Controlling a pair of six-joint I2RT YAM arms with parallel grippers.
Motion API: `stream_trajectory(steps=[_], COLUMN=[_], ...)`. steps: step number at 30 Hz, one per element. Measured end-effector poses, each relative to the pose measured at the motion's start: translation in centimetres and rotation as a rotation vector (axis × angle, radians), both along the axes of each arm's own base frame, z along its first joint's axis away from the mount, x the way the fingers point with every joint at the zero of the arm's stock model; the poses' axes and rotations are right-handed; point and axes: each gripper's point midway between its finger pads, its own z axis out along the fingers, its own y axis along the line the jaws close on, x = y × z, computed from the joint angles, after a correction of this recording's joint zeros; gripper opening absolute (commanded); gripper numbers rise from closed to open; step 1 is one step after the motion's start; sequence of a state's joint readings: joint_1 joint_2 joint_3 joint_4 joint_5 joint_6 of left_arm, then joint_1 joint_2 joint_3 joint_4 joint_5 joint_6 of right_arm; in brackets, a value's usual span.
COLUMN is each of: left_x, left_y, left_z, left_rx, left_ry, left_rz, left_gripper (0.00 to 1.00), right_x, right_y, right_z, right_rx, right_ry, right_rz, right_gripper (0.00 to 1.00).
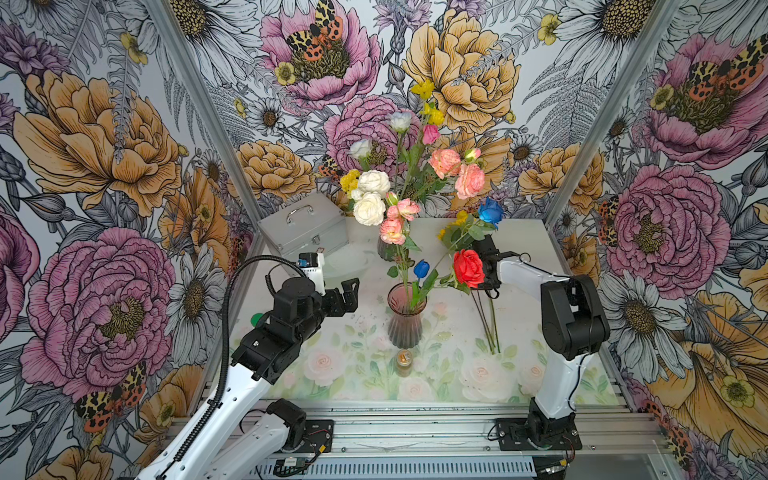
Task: Pick out yellow flowers from the vase
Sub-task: Place the flower at the center of the board, then move the vase to the center of the board.
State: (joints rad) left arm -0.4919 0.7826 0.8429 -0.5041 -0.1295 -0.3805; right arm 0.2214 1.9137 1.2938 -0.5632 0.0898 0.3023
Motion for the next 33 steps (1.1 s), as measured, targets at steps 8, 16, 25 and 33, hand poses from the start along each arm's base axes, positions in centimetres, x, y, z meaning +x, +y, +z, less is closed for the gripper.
stream_trajectory(steps=[8, 16, 25, 33], left_x=[0.2, 0.2, 0.2, 0.5], left_y=[-0.2, -0.1, -0.1, 0.3], left_z=[-0.4, -0.4, -0.7, -1.7], left_rx=[-0.007, -0.009, -0.007, -0.026], left_ry=[0.012, 0.014, 0.019, 0.047], left_rz=[0.002, 0.006, 0.007, 0.029], left_gripper=[0.99, 0.99, 0.99, 0.99], right_x=[-0.7, -0.9, -5.1, -11.0], right_y=[-0.1, -0.2, 2.7, 5.7], right_z=[1.7, 6.5, 9.3, 8.2], right_rx=[0.014, 0.037, 0.085, 0.203], right_ry=[-0.034, -0.146, -0.223, -0.225], right_rz=[-0.013, -0.017, 0.053, 0.149], right_gripper=[0.62, 0.94, 1.0, 0.99])
